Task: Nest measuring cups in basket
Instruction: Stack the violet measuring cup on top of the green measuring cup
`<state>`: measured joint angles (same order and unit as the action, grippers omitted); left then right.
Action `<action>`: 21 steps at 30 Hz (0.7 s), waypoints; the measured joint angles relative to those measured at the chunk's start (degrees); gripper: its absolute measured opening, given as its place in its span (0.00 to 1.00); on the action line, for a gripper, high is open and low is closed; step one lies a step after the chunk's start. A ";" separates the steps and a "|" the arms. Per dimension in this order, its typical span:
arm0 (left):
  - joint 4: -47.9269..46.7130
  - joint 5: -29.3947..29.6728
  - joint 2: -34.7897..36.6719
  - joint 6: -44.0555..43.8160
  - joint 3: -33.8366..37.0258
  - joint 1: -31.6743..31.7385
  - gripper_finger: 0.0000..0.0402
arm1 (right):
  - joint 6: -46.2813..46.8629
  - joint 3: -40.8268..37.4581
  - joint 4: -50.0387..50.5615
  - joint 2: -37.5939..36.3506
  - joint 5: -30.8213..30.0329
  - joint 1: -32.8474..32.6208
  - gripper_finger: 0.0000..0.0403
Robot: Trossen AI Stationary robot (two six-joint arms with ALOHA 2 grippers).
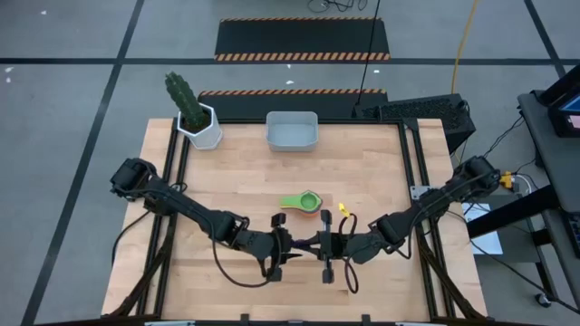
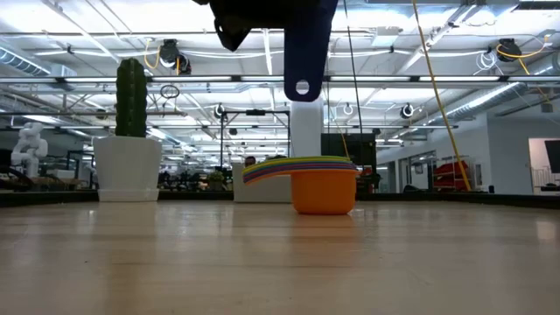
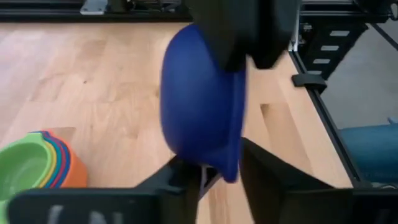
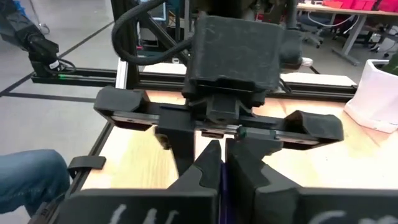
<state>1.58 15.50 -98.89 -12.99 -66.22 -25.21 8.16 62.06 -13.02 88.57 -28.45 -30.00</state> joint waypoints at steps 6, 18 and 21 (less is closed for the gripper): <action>-1.14 1.38 1.14 0.41 0.00 -0.44 0.43 | -0.51 -0.07 0.80 -1.32 -0.18 -0.49 0.00; -8.86 5.96 4.06 -2.75 -0.04 -1.41 0.47 | -0.48 -6.92 -3.72 -7.50 0.22 -1.40 0.00; -9.52 6.88 4.13 -3.06 -0.04 -1.79 0.48 | -0.19 -12.99 -11.78 -11.05 1.61 -0.86 0.00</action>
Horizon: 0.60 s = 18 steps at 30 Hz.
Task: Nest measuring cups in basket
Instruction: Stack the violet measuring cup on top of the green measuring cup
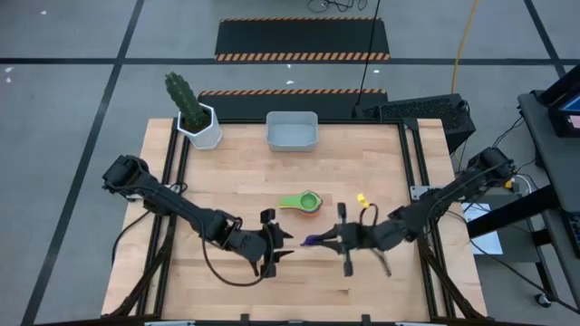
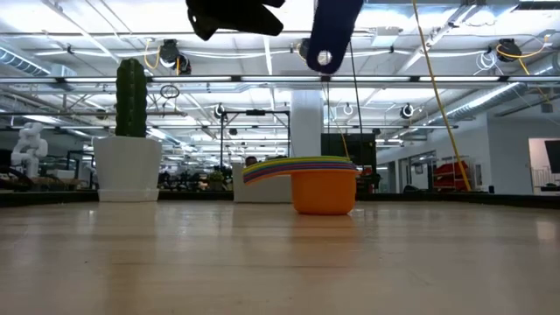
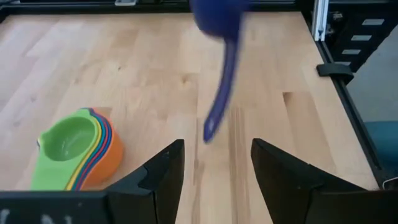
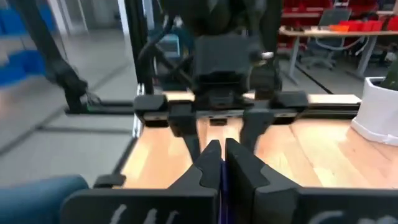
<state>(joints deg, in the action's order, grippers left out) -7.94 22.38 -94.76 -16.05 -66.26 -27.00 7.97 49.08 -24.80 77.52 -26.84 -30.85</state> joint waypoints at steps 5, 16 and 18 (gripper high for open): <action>0.38 0.28 0.00 1.08 0.00 -0.18 0.48 | 0.93 -10.23 -12.91 -5.70 -0.01 0.94 0.00; 2.79 1.88 0.00 3.27 0.00 -0.41 0.48 | 8.31 -21.33 -30.10 -9.99 1.56 3.87 0.00; 4.77 2.51 0.00 5.27 0.00 -1.04 0.48 | 12.01 -21.80 -32.67 -9.99 1.37 4.45 0.00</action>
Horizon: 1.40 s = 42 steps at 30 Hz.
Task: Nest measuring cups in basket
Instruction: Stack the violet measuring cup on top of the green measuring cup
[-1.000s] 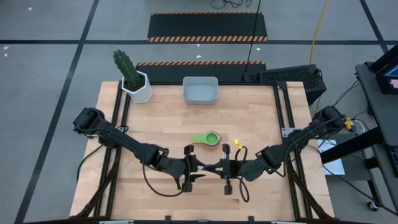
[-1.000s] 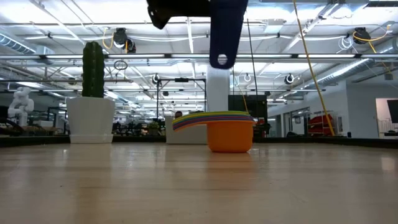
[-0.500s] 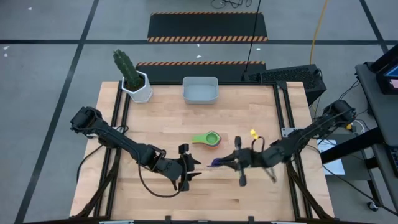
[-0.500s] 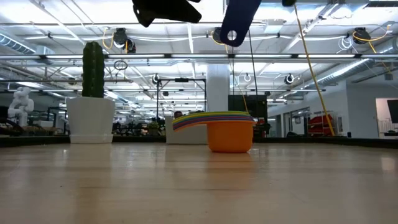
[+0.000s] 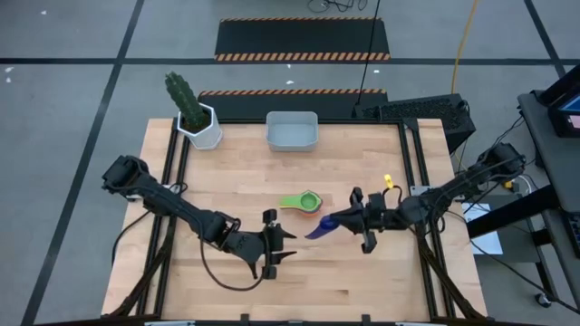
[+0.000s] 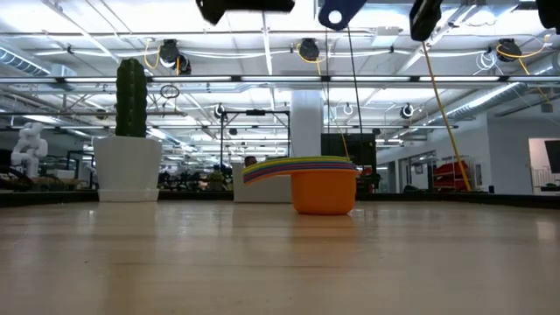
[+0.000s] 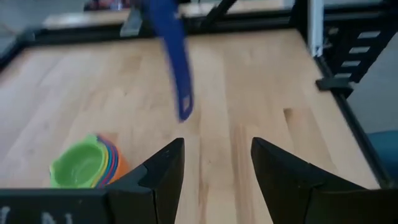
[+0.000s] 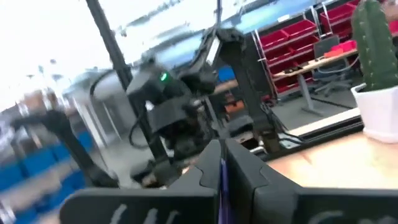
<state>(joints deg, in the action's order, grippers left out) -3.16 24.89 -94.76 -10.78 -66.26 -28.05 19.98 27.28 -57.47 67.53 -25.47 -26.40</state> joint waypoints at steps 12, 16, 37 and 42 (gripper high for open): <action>9.38 12.90 -0.02 23.36 0.00 -7.13 0.48 | 7.63 -0.12 -4.95 2.50 -7.74 1.65 0.00; 9.40 17.06 -0.04 25.42 0.00 -7.75 0.48 | 7.85 -0.12 -12.11 6.45 -7.45 1.63 0.00; 23.59 36.65 -9.41 59.02 0.04 -9.48 0.78 | 14.26 -0.12 -25.71 13.51 -7.45 2.44 0.00; 34.81 39.46 -13.11 79.23 0.04 -8.97 0.74 | 15.89 -0.12 -25.94 13.51 -7.54 2.44 0.00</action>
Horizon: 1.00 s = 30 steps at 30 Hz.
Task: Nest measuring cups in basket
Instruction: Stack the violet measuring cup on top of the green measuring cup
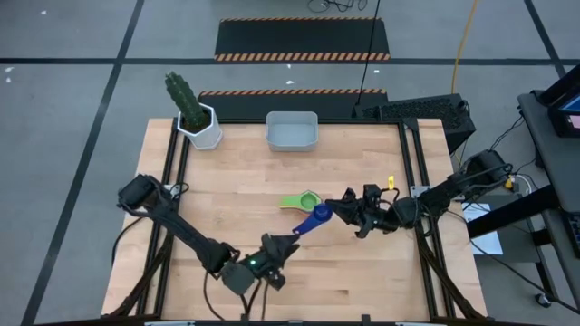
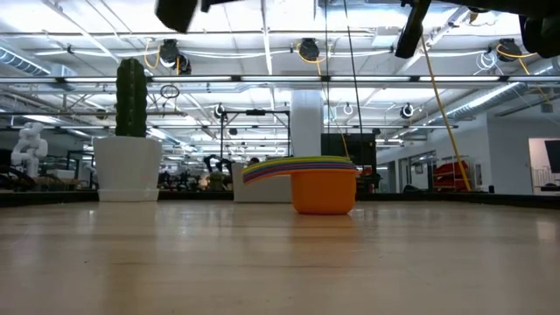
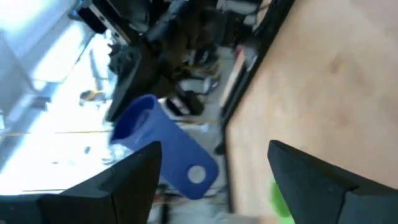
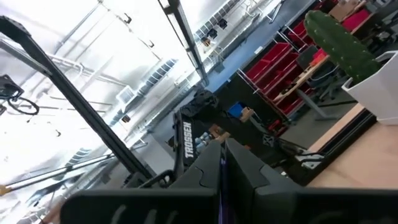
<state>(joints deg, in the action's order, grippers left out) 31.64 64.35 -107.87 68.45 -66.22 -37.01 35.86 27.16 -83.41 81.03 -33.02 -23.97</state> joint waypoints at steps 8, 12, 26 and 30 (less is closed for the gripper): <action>8.34 4.88 -2.21 19.43 0.00 3.01 0.68 | 2.16 0.00 -2.19 0.00 -10.25 0.92 0.00; 8.76 5.15 -1.91 21.58 0.00 5.64 0.62 | 6.30 0.00 -2.04 -0.02 -10.48 2.96 0.00; 8.99 4.31 -0.91 26.54 0.00 11.05 0.50 | 15.29 -0.90 0.31 -0.02 -10.25 7.15 0.00; 10.61 3.09 -0.81 29.34 0.00 11.43 0.52 | 16.64 -2.52 0.01 -0.02 -10.35 7.14 0.00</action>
<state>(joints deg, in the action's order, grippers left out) 42.25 67.44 -108.68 97.79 -66.22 -25.59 52.50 24.64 -83.40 81.01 -43.37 -16.82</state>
